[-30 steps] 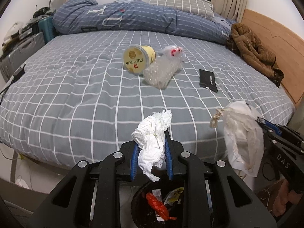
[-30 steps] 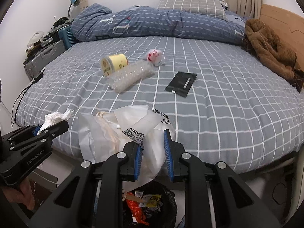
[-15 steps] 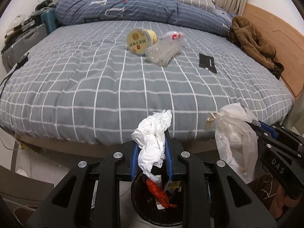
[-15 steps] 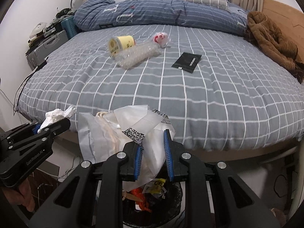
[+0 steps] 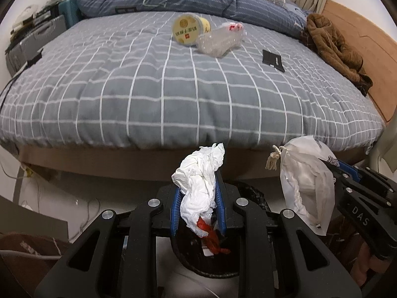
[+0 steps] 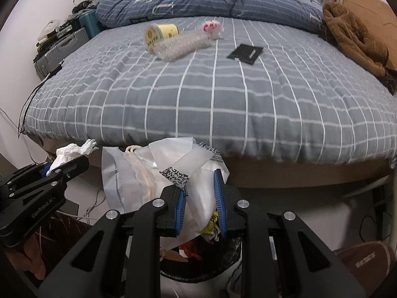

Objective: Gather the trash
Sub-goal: 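Lift the tissue and plastic bag and carry both over the bin, then open the right tool over the bin while the left tool drops the tissue in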

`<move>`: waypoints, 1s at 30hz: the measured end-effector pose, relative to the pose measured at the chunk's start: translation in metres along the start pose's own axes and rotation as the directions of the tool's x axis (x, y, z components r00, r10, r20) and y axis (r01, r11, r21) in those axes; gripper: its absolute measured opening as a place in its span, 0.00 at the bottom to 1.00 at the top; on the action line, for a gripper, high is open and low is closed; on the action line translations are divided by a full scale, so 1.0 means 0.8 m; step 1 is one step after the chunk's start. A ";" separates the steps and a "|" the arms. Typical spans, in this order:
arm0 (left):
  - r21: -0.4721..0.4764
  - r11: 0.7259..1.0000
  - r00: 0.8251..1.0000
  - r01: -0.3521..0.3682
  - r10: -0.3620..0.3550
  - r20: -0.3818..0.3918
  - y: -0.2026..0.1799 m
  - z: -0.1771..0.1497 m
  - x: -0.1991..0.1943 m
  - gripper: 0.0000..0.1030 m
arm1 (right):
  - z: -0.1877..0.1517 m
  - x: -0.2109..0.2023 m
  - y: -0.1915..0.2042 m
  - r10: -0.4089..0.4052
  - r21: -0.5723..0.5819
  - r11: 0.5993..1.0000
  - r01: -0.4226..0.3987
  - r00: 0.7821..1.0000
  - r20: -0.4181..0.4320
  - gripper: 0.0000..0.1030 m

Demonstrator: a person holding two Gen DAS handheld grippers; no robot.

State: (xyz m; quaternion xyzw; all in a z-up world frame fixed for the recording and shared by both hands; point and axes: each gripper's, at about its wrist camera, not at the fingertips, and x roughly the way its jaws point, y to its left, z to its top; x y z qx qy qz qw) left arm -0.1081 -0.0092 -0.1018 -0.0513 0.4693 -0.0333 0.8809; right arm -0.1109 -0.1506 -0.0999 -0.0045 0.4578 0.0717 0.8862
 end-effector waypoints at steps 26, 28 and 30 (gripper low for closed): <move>0.029 0.999 0.975 -0.042 0.048 -0.215 0.025 -0.047 0.134 0.22 | -0.051 0.143 -0.001 -0.014 -0.040 0.999 0.003 0.964 -0.266 0.21; 0.019 0.999 0.976 -0.043 0.046 -0.214 0.033 -0.049 0.134 0.22 | -0.051 0.148 0.003 -0.014 -0.044 0.999 0.002 0.962 -0.272 0.23; 0.012 0.999 0.976 -0.046 0.047 -0.212 0.039 -0.050 0.133 0.22 | -0.051 0.149 0.008 -0.006 -0.044 0.999 -0.006 0.963 -0.271 0.24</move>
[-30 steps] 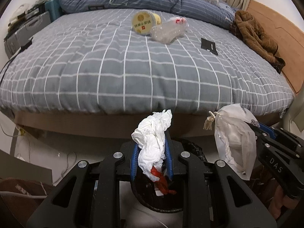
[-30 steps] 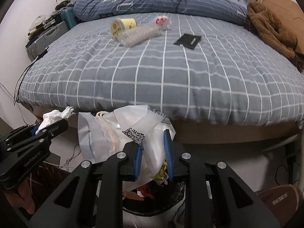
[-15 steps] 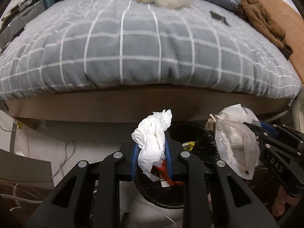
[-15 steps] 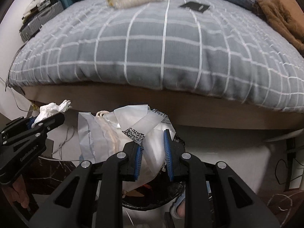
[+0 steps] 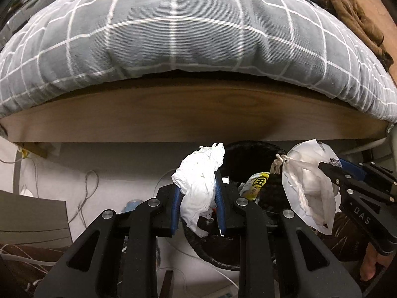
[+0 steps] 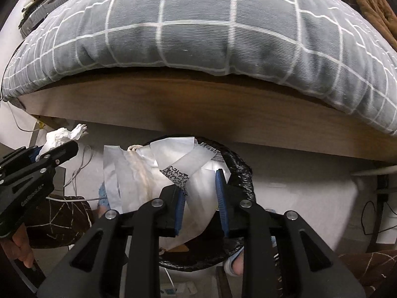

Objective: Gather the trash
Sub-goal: 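Open the right tool over the bin while the left tool drops the tissue in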

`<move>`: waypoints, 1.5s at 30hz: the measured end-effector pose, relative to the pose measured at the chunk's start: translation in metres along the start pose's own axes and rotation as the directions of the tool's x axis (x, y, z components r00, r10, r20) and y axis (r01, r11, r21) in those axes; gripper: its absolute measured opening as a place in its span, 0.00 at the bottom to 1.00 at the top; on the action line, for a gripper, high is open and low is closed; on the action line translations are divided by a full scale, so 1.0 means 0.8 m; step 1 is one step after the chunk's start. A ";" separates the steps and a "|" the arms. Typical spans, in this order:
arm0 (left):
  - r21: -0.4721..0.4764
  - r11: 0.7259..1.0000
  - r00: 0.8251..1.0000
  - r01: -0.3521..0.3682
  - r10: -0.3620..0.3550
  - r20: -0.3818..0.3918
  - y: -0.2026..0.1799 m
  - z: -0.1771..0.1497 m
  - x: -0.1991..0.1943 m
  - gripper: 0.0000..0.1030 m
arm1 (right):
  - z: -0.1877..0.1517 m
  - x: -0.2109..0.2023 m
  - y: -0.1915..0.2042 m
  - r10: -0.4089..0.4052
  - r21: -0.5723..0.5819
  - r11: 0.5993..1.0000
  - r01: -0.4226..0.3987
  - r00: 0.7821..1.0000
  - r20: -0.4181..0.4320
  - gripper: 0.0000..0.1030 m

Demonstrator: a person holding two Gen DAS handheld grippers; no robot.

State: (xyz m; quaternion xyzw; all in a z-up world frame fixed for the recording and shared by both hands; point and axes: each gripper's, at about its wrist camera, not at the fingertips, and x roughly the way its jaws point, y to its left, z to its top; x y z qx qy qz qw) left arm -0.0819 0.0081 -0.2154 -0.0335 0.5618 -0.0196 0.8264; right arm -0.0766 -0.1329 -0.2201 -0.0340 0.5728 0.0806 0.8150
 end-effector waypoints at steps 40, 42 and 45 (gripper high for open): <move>0.163 0.983 0.996 0.085 -0.086 -0.002 -0.124 -0.011 0.016 0.46 | -0.028 -0.051 -0.108 -0.161 0.117 0.982 0.148 0.980 0.114 0.92; 0.164 0.984 0.997 0.076 -0.078 0.006 -0.126 -0.012 0.010 0.54 | -0.027 -0.049 -0.107 -0.161 0.118 0.982 0.148 0.980 0.116 0.92; 0.159 0.985 0.997 0.069 -0.073 0.017 -0.121 -0.011 0.003 0.63 | -0.025 -0.048 -0.103 -0.167 0.110 0.982 0.153 0.978 0.128 0.92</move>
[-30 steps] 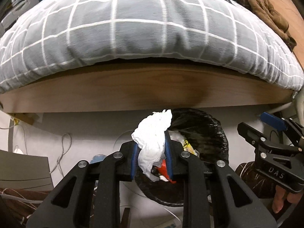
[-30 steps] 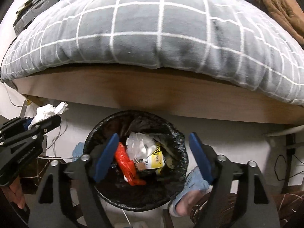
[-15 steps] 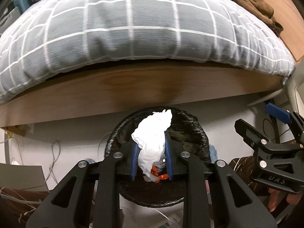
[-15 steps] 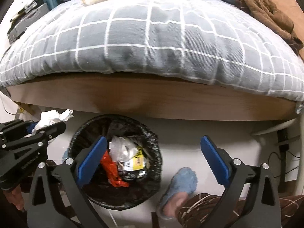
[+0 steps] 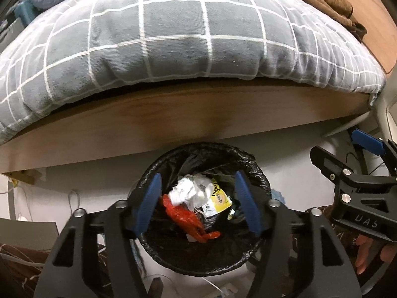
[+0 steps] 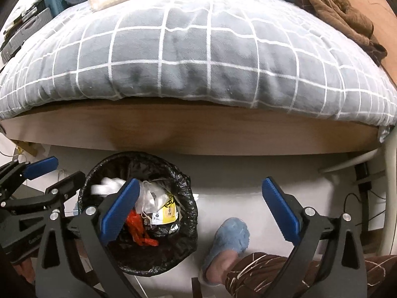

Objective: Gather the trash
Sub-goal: 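Open the right tool over the bin while the left tool drops the tissue in, then move both tools back over the bed toward the remaining trash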

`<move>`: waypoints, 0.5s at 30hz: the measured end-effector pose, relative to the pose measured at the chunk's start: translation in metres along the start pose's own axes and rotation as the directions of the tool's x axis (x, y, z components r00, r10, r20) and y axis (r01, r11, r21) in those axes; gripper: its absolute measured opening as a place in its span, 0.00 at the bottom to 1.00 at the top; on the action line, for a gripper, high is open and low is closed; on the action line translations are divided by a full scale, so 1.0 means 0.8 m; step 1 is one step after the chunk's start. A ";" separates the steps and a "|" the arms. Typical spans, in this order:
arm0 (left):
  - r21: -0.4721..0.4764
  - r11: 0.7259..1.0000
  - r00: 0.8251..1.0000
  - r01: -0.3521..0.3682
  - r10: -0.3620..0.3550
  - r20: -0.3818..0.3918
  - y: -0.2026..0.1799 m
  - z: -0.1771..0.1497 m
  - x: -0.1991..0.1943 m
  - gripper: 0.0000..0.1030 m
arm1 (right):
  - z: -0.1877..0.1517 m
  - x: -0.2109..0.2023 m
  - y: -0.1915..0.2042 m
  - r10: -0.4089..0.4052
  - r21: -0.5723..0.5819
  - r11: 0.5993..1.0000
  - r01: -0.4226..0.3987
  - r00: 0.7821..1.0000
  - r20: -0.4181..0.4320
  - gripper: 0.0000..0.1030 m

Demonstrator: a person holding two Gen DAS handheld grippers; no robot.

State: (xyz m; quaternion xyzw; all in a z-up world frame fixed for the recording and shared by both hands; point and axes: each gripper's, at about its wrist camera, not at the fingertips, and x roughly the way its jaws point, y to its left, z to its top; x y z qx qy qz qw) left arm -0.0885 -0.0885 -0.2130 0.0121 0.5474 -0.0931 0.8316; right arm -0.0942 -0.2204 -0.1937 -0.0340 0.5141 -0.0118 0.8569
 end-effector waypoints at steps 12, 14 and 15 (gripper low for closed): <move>0.006 0.999 0.996 -0.043 0.042 0.083 0.011 0.015 -0.039 0.89 | 0.020 -0.033 0.003 0.010 0.011 1.000 -0.012 0.996 0.092 0.92; 0.002 0.999 0.994 -0.043 0.043 0.097 0.013 0.017 -0.046 0.91 | 0.023 -0.039 0.002 0.013 0.014 1.000 -0.014 0.995 0.104 0.92; 0.000 0.999 0.994 -0.043 0.043 0.101 0.012 0.018 -0.050 0.92 | 0.024 -0.042 0.002 0.013 0.017 1.000 -0.015 0.994 0.110 0.92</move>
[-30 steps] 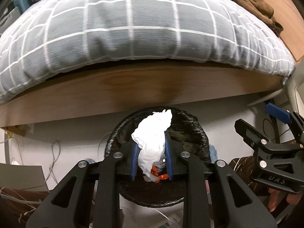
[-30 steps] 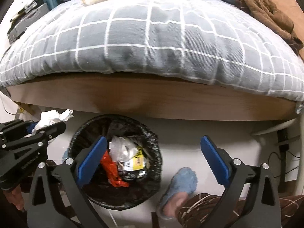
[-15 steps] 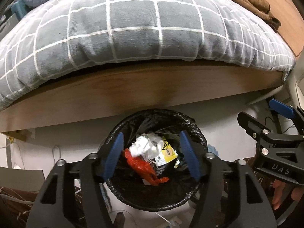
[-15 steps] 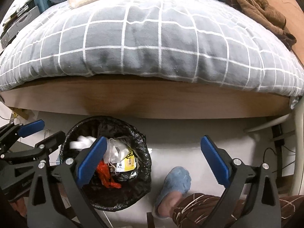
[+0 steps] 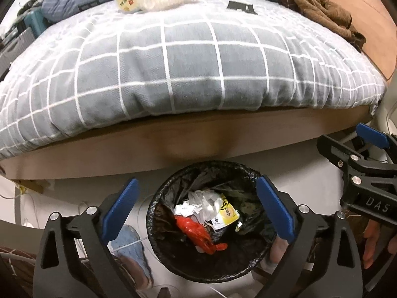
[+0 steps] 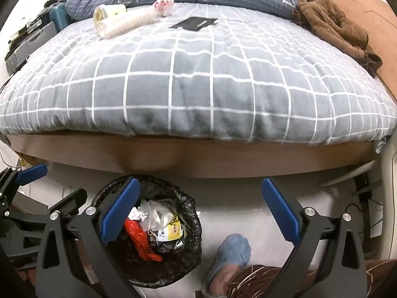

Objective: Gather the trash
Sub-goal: 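Move both tools back over the bed toward the remaining trash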

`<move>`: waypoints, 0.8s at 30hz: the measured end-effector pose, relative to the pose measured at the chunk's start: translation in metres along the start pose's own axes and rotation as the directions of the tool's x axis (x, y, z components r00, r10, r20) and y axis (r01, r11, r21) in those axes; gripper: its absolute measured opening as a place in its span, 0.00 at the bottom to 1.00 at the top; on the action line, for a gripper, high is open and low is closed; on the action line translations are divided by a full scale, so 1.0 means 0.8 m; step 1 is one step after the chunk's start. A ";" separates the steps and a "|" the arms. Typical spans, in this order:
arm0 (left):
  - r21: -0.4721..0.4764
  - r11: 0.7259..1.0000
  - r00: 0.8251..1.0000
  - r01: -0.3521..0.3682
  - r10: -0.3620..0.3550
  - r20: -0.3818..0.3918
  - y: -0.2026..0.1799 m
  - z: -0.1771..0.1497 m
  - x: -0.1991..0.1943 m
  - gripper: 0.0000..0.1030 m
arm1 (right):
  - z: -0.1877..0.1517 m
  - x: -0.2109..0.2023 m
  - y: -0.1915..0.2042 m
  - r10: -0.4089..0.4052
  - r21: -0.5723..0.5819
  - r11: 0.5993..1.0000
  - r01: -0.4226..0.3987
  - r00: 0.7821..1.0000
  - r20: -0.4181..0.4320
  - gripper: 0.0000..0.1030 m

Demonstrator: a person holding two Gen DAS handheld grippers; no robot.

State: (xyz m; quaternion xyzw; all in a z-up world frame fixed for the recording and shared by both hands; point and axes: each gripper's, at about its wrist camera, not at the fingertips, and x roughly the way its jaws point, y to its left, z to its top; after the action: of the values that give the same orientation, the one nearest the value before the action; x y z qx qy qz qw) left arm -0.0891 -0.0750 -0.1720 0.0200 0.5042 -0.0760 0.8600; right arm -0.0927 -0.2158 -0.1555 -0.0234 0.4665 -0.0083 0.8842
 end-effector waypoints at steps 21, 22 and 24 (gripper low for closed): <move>-0.050 0.998 0.983 -0.046 0.054 0.176 0.026 0.065 -0.083 0.94 | 0.065 -0.068 -0.001 0.010 0.020 1.000 -0.014 0.982 0.189 0.92; -0.055 0.997 0.980 -0.051 0.061 0.187 0.030 0.070 -0.086 0.94 | 0.070 -0.070 -0.001 0.010 0.021 1.000 -0.014 0.981 0.196 0.92; -0.061 0.996 0.976 -0.062 0.073 0.205 0.036 0.080 -0.091 0.94 | 0.081 -0.076 -0.001 0.014 0.023 1.000 -0.020 0.977 0.212 0.92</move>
State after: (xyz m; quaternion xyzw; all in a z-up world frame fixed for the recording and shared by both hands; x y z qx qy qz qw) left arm -0.0640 -0.0455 -0.0783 0.0060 0.4129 -0.0348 0.9101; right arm -0.0734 -0.2120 -0.0684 -0.0091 0.3695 -0.0042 0.9292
